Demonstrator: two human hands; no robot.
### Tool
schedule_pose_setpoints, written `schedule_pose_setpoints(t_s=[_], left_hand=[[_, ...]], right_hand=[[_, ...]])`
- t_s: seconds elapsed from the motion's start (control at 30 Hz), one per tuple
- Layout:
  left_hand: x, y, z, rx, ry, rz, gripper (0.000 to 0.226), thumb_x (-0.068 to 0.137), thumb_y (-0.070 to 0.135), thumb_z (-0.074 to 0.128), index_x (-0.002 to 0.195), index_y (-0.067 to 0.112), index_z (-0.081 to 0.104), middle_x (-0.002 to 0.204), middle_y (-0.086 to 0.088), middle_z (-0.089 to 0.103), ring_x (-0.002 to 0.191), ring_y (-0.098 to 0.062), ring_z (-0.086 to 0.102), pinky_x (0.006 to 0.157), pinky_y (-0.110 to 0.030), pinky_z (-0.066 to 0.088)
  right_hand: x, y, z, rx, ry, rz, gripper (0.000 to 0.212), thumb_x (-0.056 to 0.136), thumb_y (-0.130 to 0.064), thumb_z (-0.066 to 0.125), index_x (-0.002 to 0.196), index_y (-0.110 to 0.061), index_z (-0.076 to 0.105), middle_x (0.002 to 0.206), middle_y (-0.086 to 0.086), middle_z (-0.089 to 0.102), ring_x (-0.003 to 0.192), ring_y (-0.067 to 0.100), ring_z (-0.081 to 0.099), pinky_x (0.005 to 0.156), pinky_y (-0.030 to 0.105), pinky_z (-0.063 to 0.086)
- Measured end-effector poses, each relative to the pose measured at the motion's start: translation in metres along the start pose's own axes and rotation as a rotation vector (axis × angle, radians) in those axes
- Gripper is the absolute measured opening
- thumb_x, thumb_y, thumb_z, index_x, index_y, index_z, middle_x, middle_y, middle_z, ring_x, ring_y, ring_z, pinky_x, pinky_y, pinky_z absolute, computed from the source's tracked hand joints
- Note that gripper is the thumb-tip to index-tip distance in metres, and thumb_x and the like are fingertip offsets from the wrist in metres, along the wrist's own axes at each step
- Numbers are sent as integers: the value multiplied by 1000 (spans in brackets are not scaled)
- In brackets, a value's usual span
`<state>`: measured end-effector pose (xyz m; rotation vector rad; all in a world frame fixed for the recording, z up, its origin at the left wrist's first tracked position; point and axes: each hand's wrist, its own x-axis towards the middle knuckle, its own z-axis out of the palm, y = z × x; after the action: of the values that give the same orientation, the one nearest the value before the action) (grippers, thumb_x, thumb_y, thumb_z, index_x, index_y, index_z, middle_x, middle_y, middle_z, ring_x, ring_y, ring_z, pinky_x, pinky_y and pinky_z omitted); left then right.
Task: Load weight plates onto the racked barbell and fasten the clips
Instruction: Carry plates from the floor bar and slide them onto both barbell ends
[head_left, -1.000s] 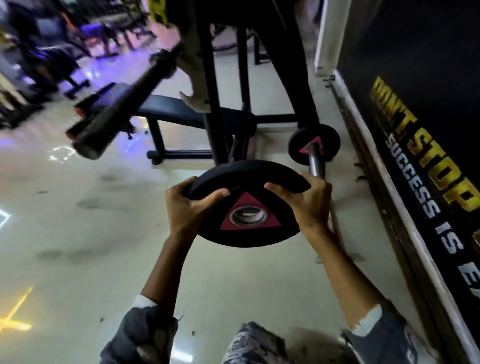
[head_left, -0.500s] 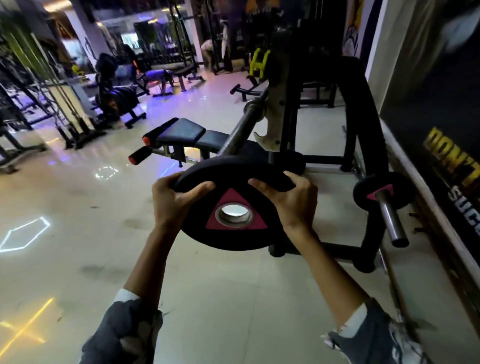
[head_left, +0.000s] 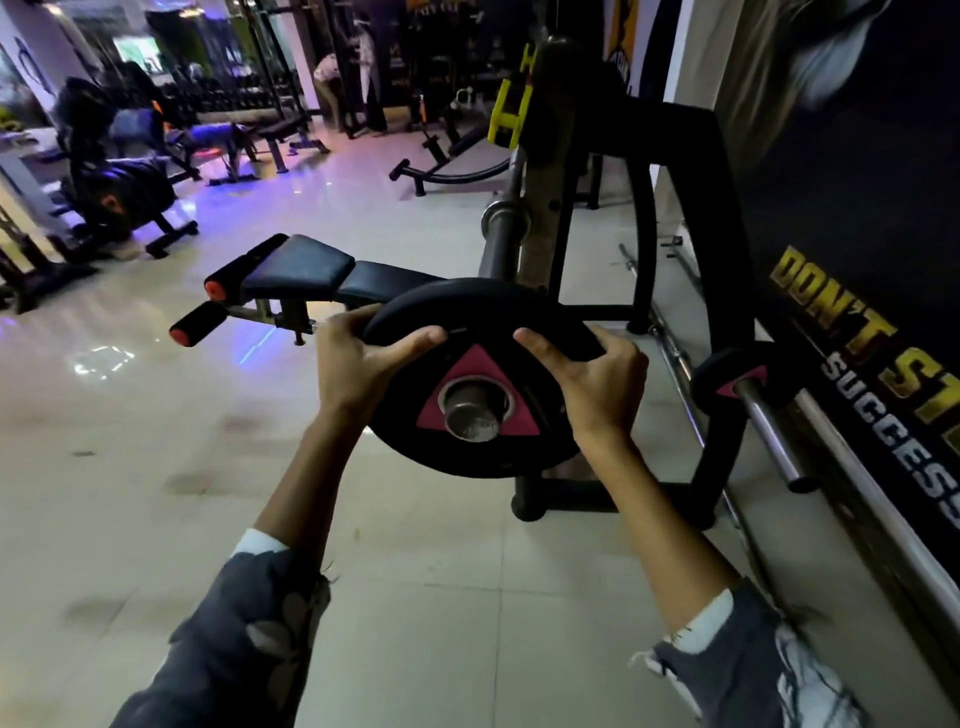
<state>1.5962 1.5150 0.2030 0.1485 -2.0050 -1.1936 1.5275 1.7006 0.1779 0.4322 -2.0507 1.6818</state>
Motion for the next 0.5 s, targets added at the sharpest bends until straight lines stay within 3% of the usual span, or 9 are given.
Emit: schedule_pose_setpoints(t_s=[0.1,0.17,0.3,0.5], left_hand=[[26,-12,12,27,-16,37,50,57,58,71,68,9,65,59,3,54,57,-8,46,54,-31,39],[47,-21,22,39,-37,51,47,59,58,71,73,13,68,61,4,59,57,-3,49,54,-29,43],[87,-43,44,13,-55,85,42,62,53,71,78,14,67,62,13,58,54,9,52,54,-10,41],[156,-89,83,-24,-44,61,43,65,50,72,86,12,70,70,6,65,60,5,58,56,-15,47]], right_hand=[[22,12,13,1,14,42,59,47,-78,61,46,-22,45,46,-9,47,47,13,48,46,29,37],[39,22,23,10,25,70,57,47,-79,61,44,-27,39,45,-12,44,47,13,46,48,29,35],[78,40,44,-24,31,19,55,51,-74,65,44,-28,35,44,-14,39,44,11,42,47,28,34],[155,68,81,-79,26,-54,53,60,-53,77,45,-31,32,44,-16,36,44,2,36,43,23,26]])
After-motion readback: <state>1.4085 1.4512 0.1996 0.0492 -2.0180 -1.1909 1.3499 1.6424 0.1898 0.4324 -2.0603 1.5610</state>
